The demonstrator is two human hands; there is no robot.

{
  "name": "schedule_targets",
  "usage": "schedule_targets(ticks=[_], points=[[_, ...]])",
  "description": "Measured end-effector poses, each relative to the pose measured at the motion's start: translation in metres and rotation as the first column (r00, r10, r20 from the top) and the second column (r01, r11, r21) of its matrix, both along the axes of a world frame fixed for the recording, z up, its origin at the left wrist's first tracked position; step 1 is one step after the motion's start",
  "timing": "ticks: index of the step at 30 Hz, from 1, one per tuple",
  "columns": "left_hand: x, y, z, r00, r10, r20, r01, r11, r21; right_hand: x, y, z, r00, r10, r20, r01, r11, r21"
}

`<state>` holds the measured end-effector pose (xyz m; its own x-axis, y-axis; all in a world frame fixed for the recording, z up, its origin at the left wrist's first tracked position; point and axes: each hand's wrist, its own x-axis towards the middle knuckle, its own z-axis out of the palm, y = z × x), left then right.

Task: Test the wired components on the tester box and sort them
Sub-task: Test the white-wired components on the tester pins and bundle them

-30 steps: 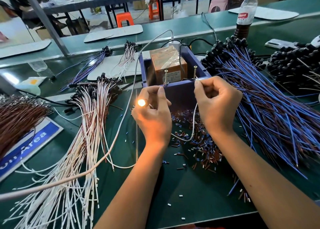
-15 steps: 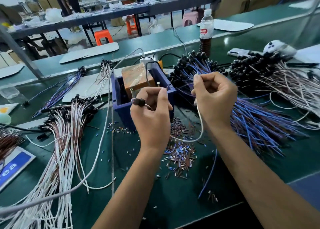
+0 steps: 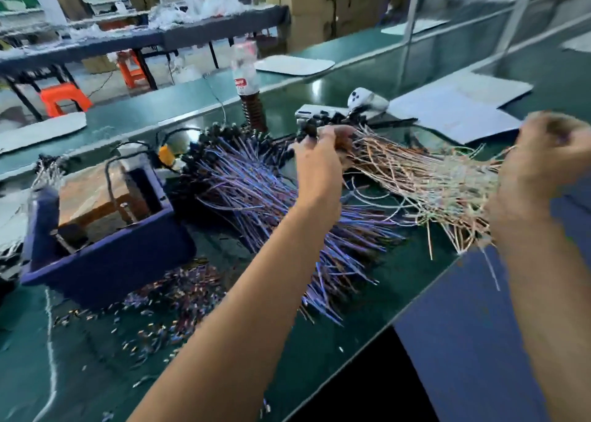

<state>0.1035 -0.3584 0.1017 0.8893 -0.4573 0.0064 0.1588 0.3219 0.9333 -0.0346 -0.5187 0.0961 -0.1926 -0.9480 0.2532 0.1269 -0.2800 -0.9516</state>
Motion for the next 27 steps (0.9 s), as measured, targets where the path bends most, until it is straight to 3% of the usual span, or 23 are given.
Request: schedule_targets(ticks=[3,5,6,8,10,11,15,18,21,24,27], points=[[-0.011,-0.039,0.012,0.998,-0.051,-0.026,0.053,0.996,0.075,-0.027,-0.011,0.015,0.979,-0.201,-0.019,0.191,0.952,-0.241],[-0.018,-0.059,0.019,0.991,-0.129,0.021,0.123,0.975,0.185,-0.024,-0.003,0.024,0.956,-0.157,-0.246,0.015,0.868,-0.497],[-0.021,-0.069,0.023,0.984,-0.172,0.044,0.158,0.962,0.223,-0.020,0.003,0.027,0.890,-0.126,-0.439,-0.159,0.815,-0.557],[-0.025,-0.086,0.033,0.969,-0.233,0.077,0.208,0.946,0.247,-0.011,0.006,0.027,0.653,-0.016,-0.758,-0.494,0.749,-0.442],[-0.025,-0.096,0.040,0.960,-0.273,0.058,0.261,0.952,0.159,-0.005,0.007,0.026,0.468,0.190,-0.863,-0.651,0.735,-0.191],[-0.024,-0.099,0.043,0.958,-0.284,0.041,0.278,0.954,0.110,-0.003,0.006,0.025,0.429,0.258,-0.866,-0.685,0.718,-0.126],[-0.009,-0.106,0.046,0.956,-0.291,-0.022,0.292,0.953,0.077,-0.003,-0.012,0.020,0.460,0.287,-0.840,-0.675,0.728,-0.120],[0.005,-0.107,0.040,0.962,-0.260,-0.085,0.271,0.950,0.156,0.002,-0.024,0.021,0.448,0.178,-0.876,-0.630,0.758,-0.168],[0.020,-0.107,0.031,0.959,-0.223,-0.173,0.257,0.943,0.210,0.014,-0.037,0.018,0.346,-0.034,-0.938,-0.538,0.811,-0.228],[0.031,-0.107,0.025,0.949,-0.172,-0.264,0.224,0.957,0.184,0.034,-0.043,0.008,0.211,-0.093,-0.973,-0.523,0.830,-0.193],[0.040,-0.105,0.015,0.940,-0.118,-0.319,0.153,0.984,0.087,0.056,-0.045,-0.010,-0.062,0.017,-0.998,-0.505,0.862,0.046]])
